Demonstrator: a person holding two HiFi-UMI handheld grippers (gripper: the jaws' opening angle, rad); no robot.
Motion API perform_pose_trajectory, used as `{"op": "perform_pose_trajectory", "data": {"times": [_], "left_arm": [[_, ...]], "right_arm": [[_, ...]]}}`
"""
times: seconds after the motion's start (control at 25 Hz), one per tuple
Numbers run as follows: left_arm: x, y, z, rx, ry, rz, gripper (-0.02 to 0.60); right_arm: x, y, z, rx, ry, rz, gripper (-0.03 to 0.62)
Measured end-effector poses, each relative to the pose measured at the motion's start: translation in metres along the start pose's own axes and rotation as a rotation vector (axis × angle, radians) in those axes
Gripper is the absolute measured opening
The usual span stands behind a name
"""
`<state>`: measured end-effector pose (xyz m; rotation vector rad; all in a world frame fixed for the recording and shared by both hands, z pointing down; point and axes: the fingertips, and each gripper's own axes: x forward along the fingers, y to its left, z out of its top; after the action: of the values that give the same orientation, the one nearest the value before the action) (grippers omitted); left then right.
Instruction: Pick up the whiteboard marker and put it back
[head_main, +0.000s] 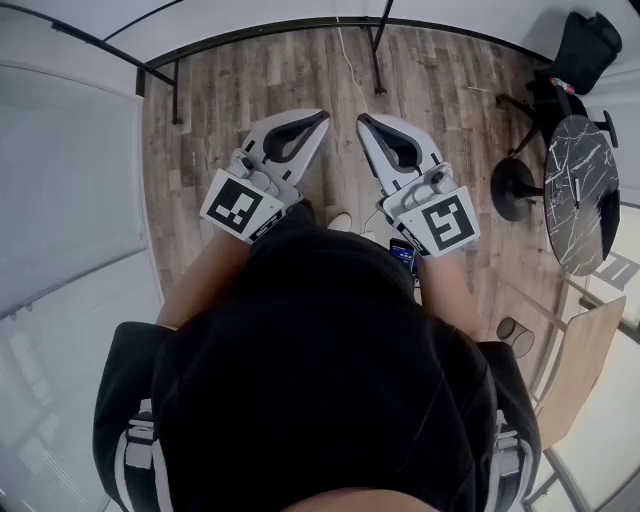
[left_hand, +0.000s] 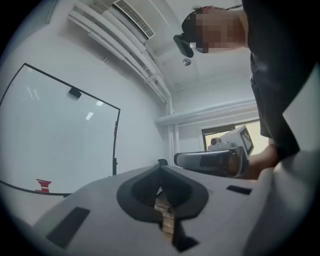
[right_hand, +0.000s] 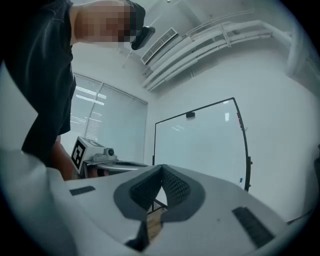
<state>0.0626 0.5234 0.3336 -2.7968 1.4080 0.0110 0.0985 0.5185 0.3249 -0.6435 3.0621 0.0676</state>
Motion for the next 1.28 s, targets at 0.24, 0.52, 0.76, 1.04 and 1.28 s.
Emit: {"op": "perform_pose_trajectory", "data": {"times": [0.24, 0.52, 0.76, 1.04, 1.28], "left_arm": [[-0.004, -0.007, -0.006, -0.002, 0.011, 0.005, 0.003], [-0.004, -0.007, -0.003, 0.011, 0.012, 0.021, 0.003], [0.003, 0.002, -0.003, 0.016, 0.01, 0.023, 0.003], [0.049, 0.042, 0.002, 0.019, -0.002, -0.011, 0.003], [0.082, 0.092, 0.002, 0.014, -0.004, -0.055, 0.003]], "right_arm": [[-0.01, 0.003, -0.003, 0.009, 0.004, 0.002, -0.011], [-0.018, -0.003, -0.003, 0.042, -0.014, -0.035, -0.009], [-0.015, -0.014, -0.004, 0.05, -0.013, -0.042, -0.009], [0.016, -0.063, -0.004, 0.055, -0.008, -0.055, -0.009], [0.063, -0.103, -0.005, 0.055, 0.005, -0.069, -0.009]]}}
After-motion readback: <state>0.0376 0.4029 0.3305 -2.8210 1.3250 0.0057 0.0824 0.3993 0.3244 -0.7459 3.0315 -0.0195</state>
